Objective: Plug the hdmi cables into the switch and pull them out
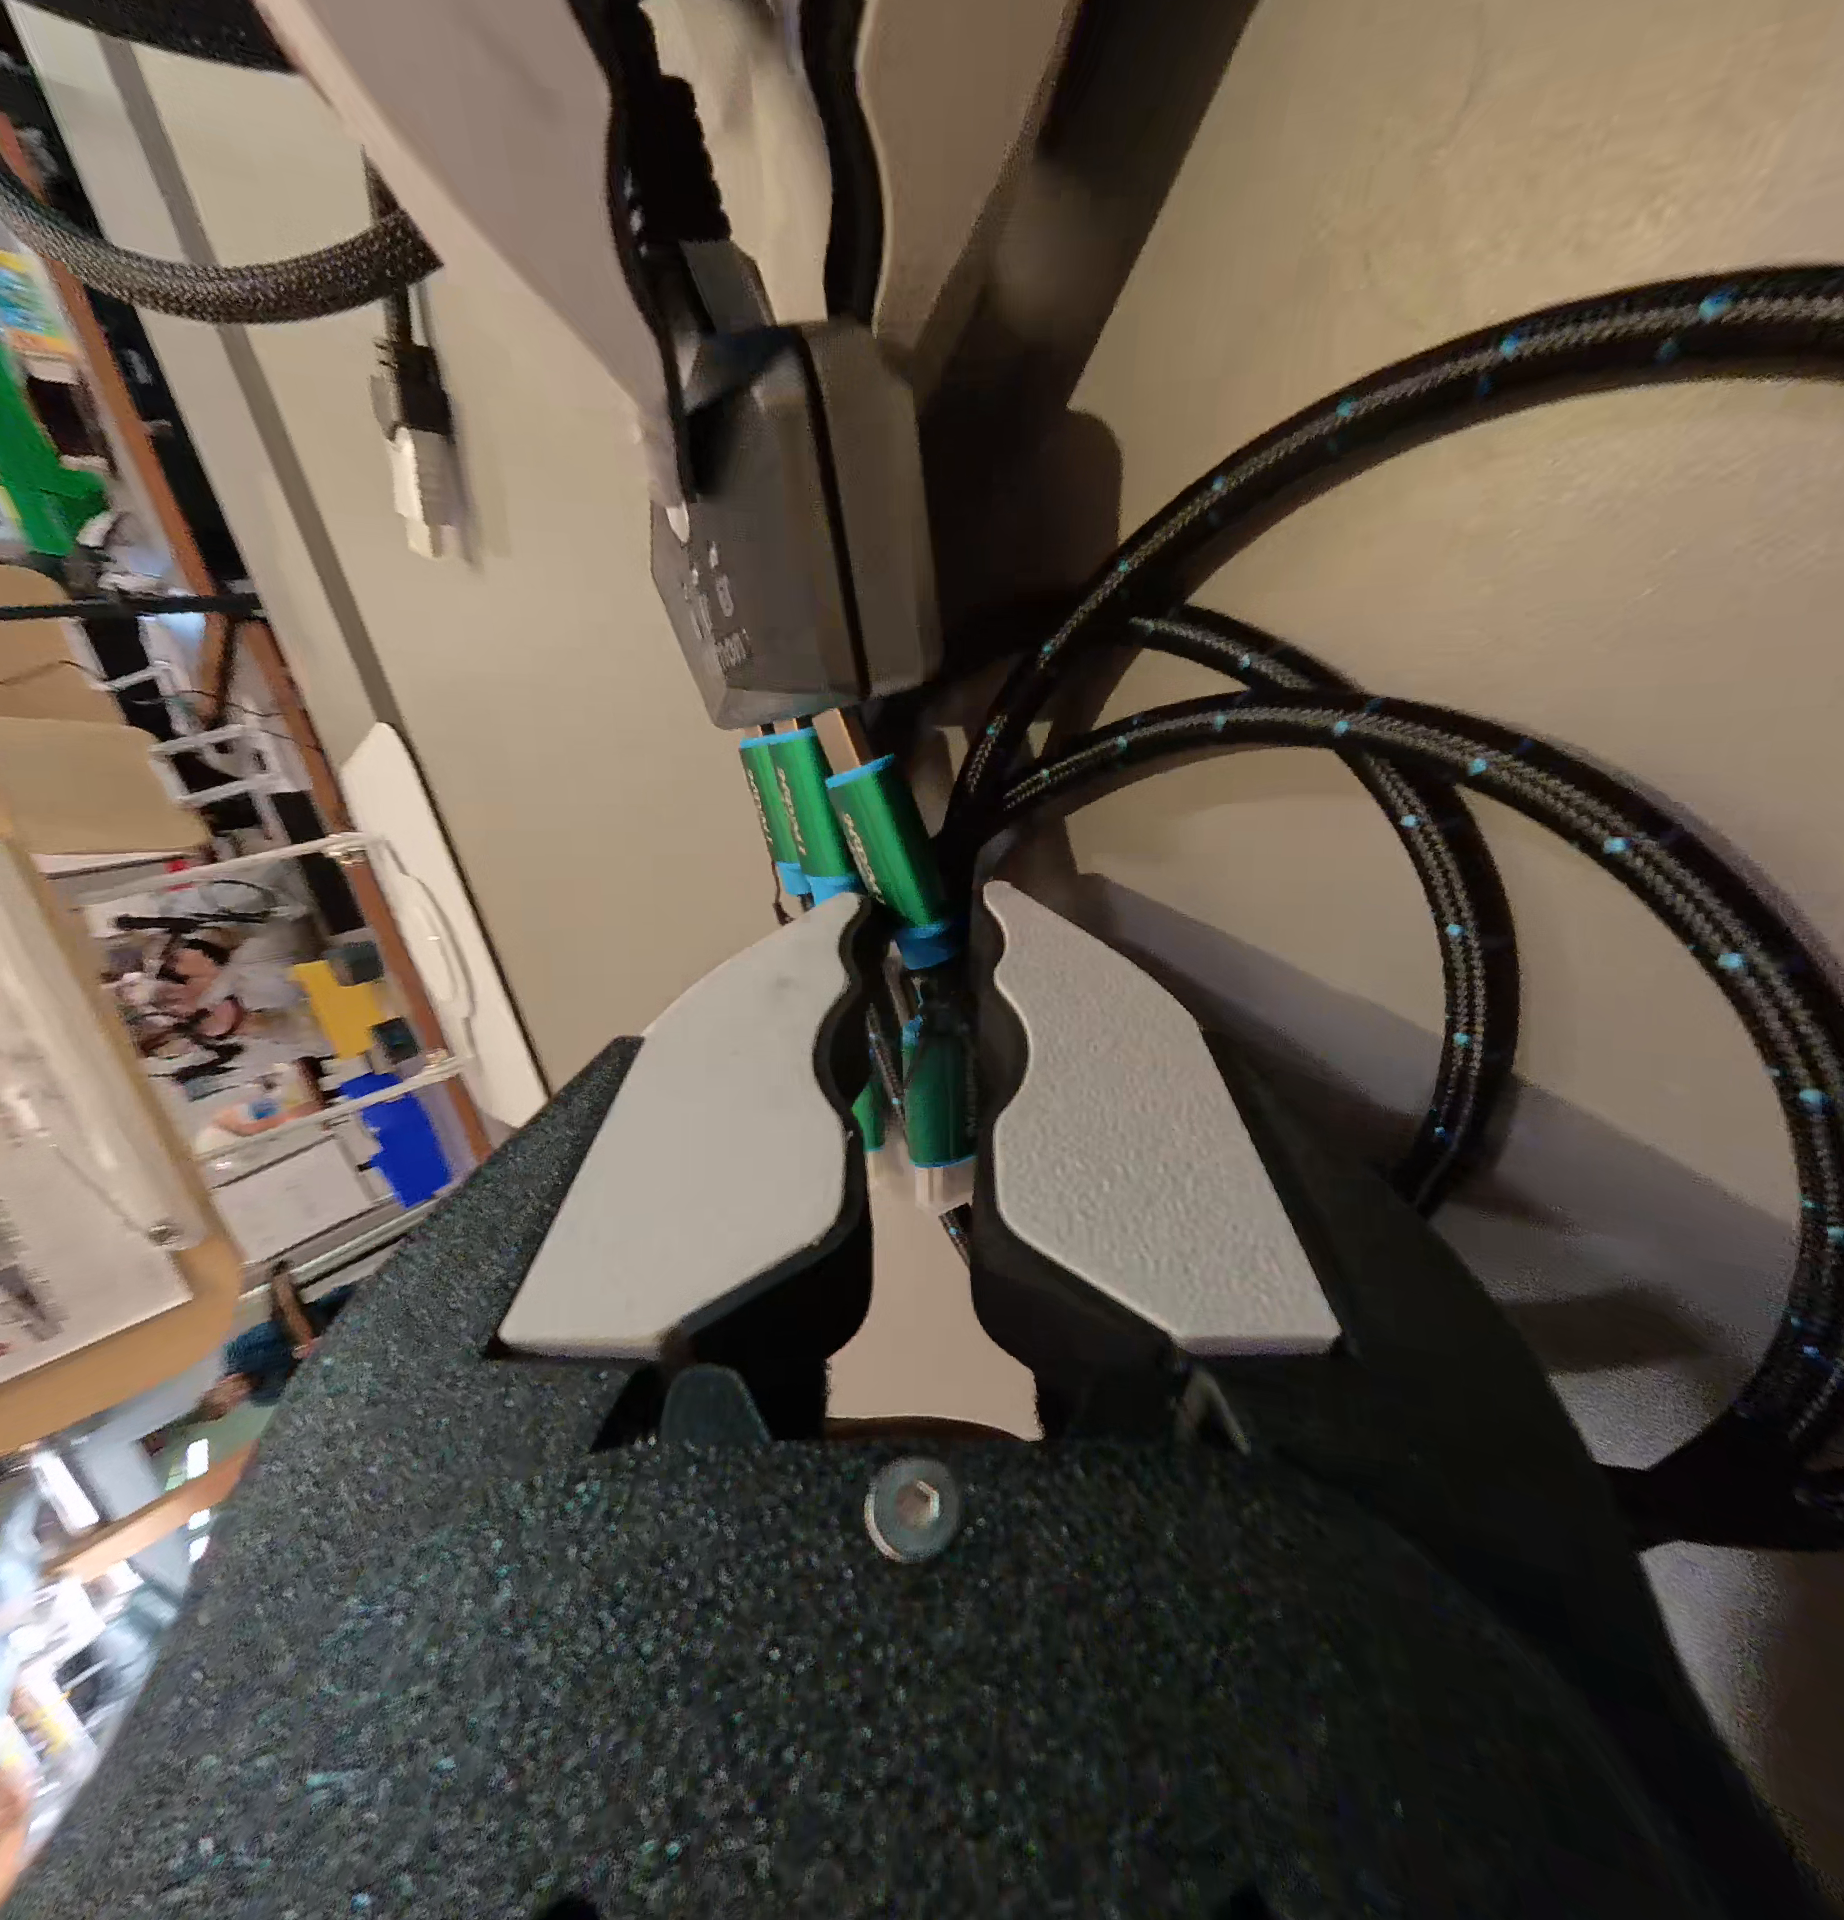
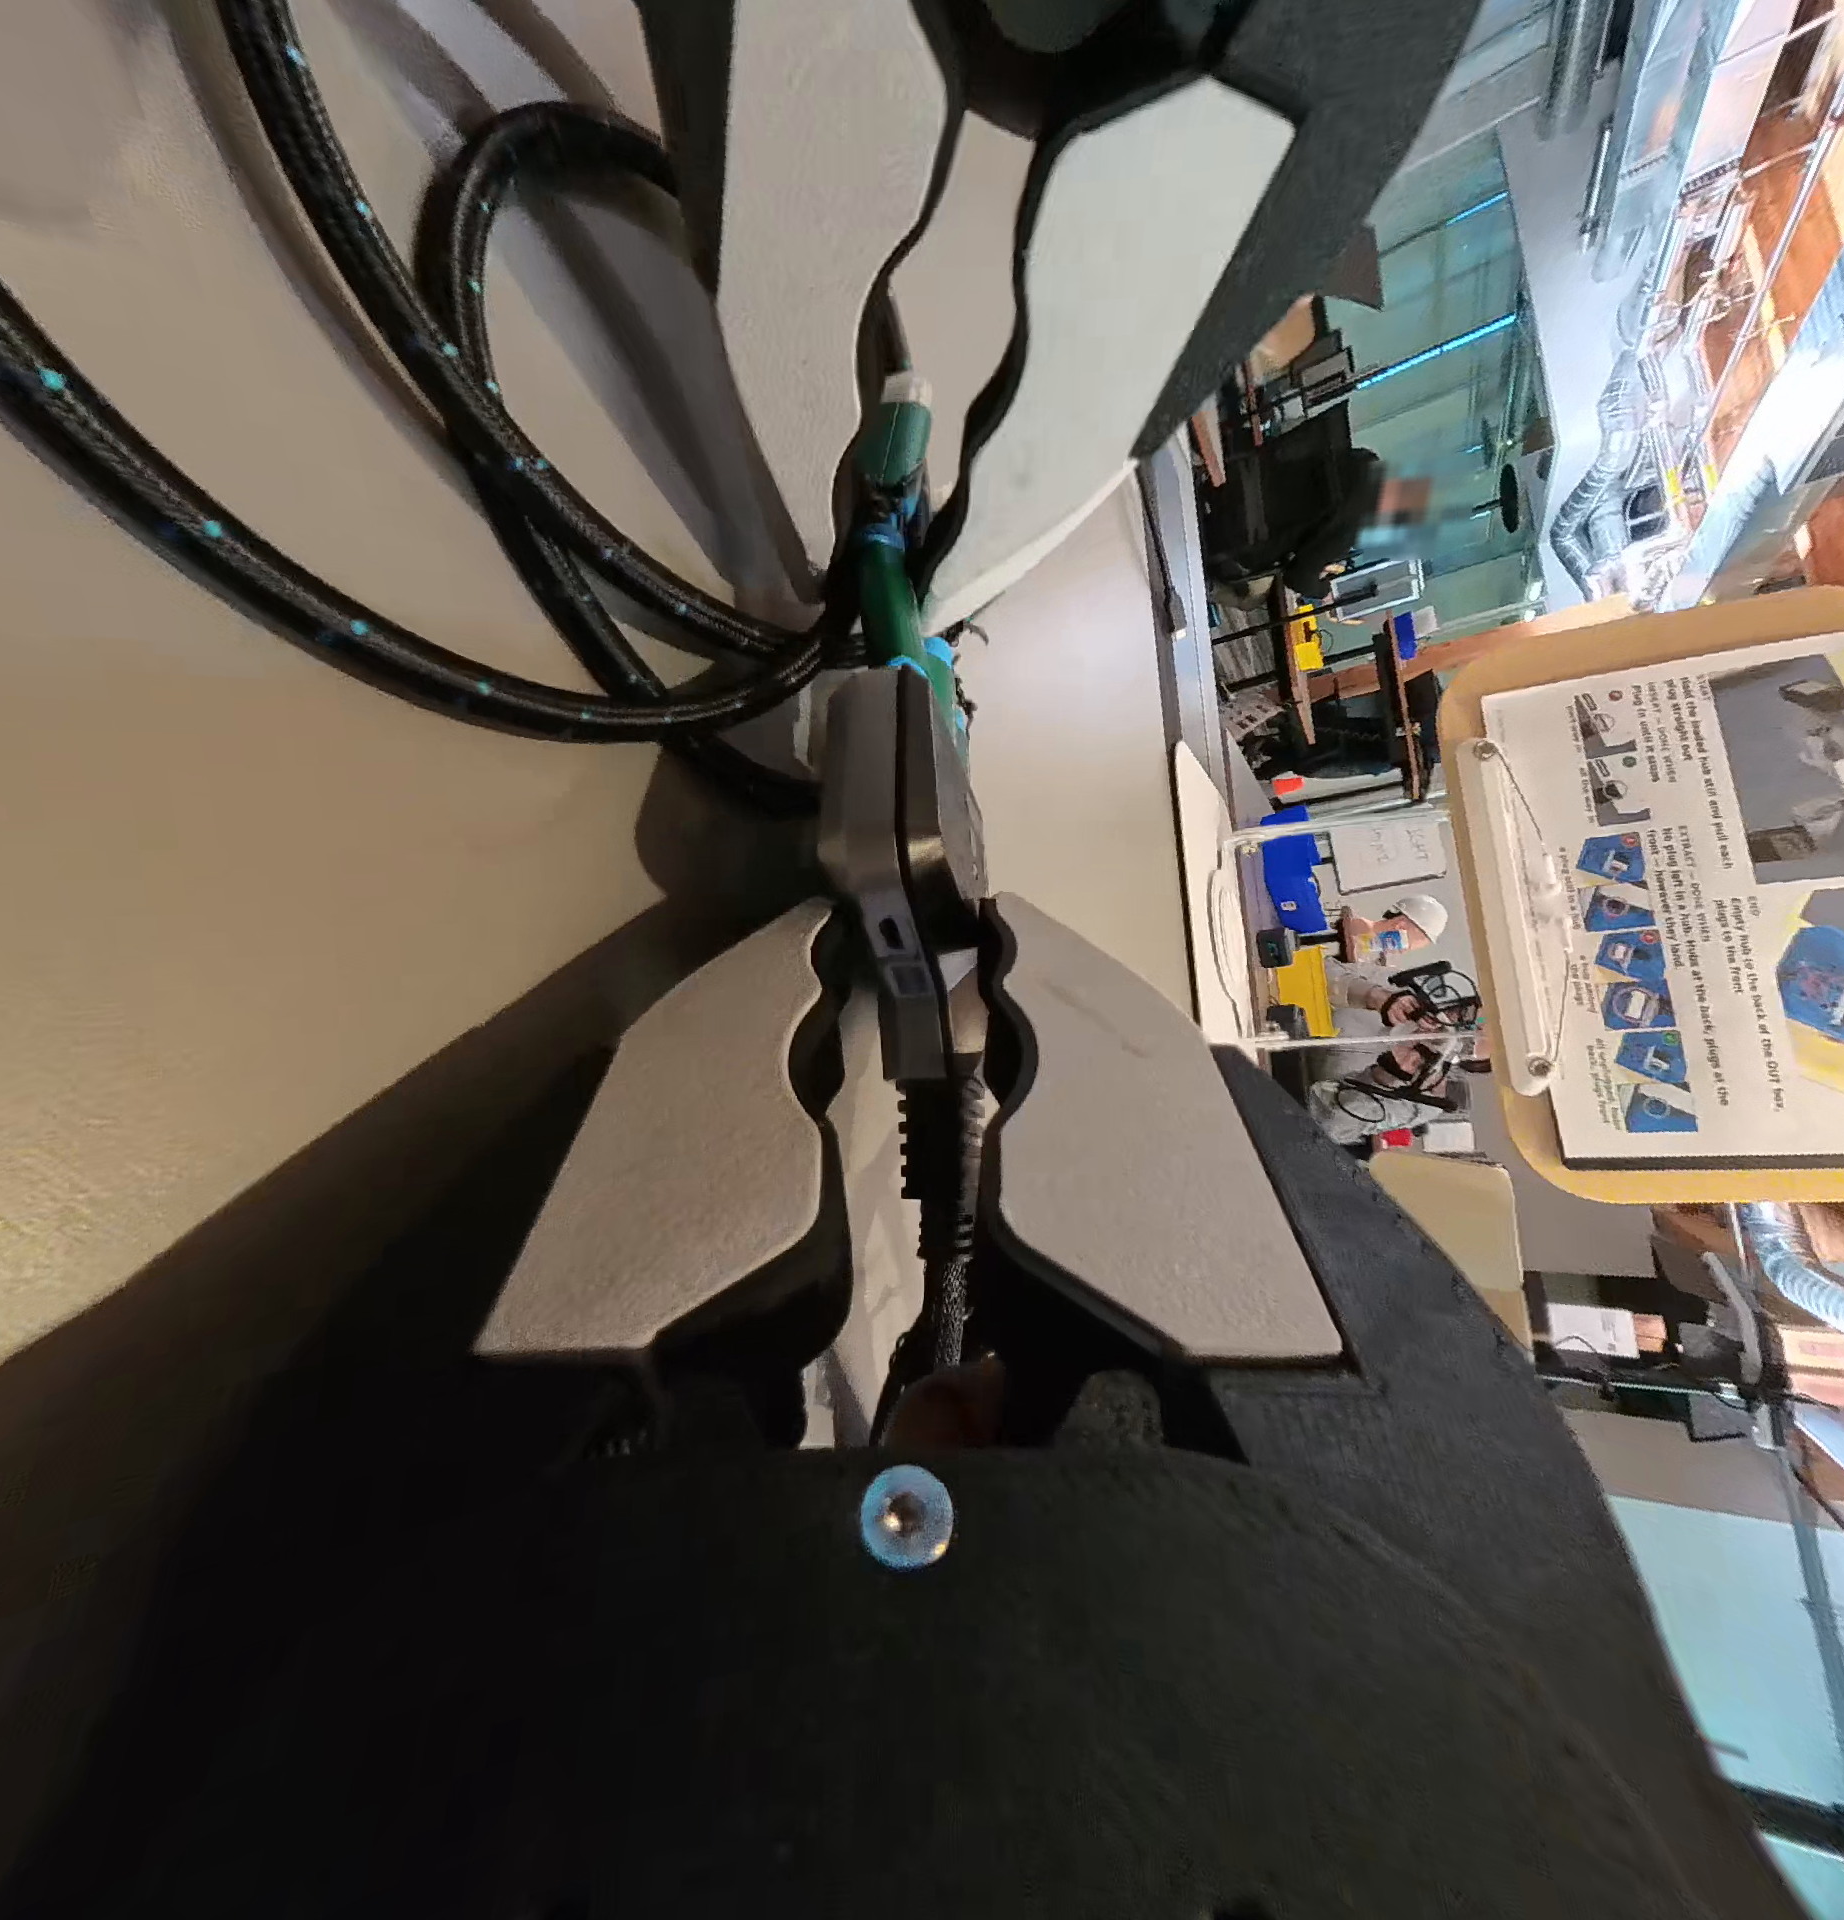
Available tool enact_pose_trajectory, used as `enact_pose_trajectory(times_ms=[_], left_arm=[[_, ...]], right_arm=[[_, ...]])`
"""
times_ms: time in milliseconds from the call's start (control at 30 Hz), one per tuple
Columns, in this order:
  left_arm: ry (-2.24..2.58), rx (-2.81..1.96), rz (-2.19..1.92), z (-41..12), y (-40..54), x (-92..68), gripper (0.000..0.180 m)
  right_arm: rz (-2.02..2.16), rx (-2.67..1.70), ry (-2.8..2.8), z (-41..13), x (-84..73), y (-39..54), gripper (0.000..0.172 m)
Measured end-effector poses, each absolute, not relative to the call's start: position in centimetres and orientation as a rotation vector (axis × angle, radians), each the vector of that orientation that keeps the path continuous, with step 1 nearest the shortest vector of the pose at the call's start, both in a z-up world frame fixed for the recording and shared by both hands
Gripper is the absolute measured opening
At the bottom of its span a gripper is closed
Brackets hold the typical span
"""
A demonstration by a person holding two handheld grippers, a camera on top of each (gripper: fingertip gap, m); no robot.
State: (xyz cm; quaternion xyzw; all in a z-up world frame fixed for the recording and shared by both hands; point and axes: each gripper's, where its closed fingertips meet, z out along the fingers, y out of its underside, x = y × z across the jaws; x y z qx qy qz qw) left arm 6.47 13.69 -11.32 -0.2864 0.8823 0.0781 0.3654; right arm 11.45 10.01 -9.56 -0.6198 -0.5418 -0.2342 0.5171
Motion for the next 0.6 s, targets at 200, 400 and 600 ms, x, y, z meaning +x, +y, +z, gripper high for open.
enact_pose_trajectory(times_ms=[200,400,600], left_arm=[[2.221,-0.597,0.290,-10.95,13.70,6.98,0.016],[2.200,-0.525,0.335,-10.43,13.33,7.24,0.015],[2.205,-0.545,0.408,-10.34,13.25,7.12,0.015]], right_arm=[[-0.524,-1.457,-1.326,-9.45,11.72,9.84,0.022],[-0.487,-1.449,-1.381,-9.20,11.81,9.43,0.021],[-0.551,-1.434,-1.426,-9.34,11.64,9.28,0.021]])
